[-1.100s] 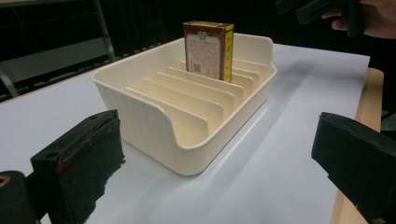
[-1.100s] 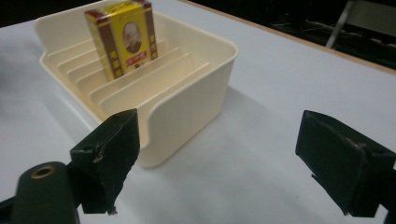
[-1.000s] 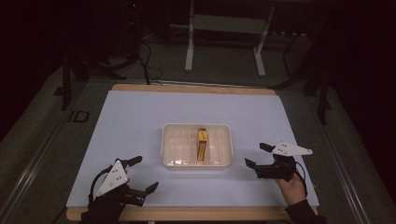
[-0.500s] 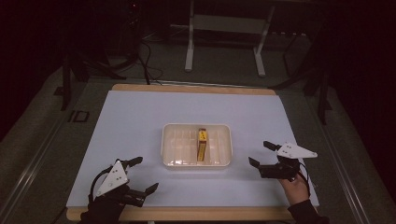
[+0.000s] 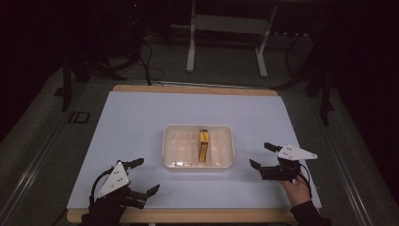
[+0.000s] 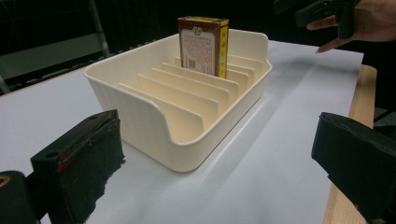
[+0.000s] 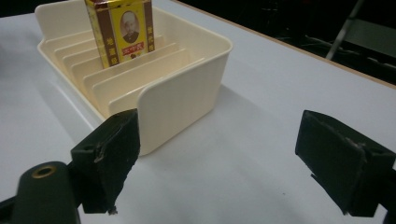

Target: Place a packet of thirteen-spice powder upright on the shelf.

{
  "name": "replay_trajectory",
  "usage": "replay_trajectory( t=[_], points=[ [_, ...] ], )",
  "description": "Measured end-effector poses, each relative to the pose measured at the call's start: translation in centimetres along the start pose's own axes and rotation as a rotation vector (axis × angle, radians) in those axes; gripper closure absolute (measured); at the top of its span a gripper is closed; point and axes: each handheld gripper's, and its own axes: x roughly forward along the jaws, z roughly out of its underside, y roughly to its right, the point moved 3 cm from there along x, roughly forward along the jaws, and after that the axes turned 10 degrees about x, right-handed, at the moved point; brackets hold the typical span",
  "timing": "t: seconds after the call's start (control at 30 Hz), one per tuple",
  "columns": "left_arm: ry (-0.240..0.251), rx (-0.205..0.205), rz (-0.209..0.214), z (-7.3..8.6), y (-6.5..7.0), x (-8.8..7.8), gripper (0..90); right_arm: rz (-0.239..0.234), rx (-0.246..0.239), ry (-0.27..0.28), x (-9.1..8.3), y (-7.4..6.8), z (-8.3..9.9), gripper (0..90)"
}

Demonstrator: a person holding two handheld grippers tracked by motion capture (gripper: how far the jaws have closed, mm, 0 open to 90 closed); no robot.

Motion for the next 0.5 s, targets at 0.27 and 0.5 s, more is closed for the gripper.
replay_trajectory(
  t=[0.27, 0.5],
  points=[
    [0.000, -0.001, 0.000, 0.00, 0.00, 0.02, 2.2, 0.001, 0.000, -0.013, 0.24, 0.28, 0.26, 13.8],
    [-0.001, -0.004, -0.003, 0.03, -0.04, -0.03, 2.2, -0.013, -0.010, -0.015, 0.40, -0.03, 0.21, 13.8]
  ],
)
